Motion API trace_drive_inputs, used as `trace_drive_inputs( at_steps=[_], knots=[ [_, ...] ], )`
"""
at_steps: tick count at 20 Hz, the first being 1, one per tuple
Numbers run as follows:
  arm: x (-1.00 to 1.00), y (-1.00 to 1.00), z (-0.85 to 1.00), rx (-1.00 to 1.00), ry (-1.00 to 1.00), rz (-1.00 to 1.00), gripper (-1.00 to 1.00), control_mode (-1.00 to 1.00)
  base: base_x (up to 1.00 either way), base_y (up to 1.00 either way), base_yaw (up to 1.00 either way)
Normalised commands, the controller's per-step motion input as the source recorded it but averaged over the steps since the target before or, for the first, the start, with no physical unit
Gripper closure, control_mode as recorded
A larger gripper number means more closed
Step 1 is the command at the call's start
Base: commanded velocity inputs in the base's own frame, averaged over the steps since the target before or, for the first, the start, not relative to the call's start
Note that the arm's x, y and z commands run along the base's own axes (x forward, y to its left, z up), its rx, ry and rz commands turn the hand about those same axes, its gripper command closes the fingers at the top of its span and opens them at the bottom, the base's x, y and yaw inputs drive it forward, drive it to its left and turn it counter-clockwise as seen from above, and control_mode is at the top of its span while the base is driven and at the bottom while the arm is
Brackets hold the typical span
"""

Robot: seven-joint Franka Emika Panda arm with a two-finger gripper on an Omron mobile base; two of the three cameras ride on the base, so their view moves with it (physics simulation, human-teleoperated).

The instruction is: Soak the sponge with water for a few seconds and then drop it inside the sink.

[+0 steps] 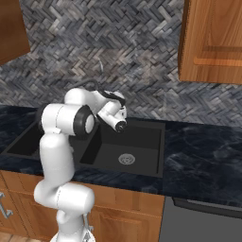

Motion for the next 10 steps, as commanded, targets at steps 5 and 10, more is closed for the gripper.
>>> trace_drive_inputs(
  at_steps=[5, 10],
  knots=[
    [0.28, 0.04, 0.0, 0.0, 0.0, -0.01, -1.0, -1.0, 0.0, 0.0, 0.0],
    [0.38, 0.09, 0.0, 0.0, 0.0, 0.0, -1.0, -1.0, 0.0, 0.0, 0.0]
  ],
)
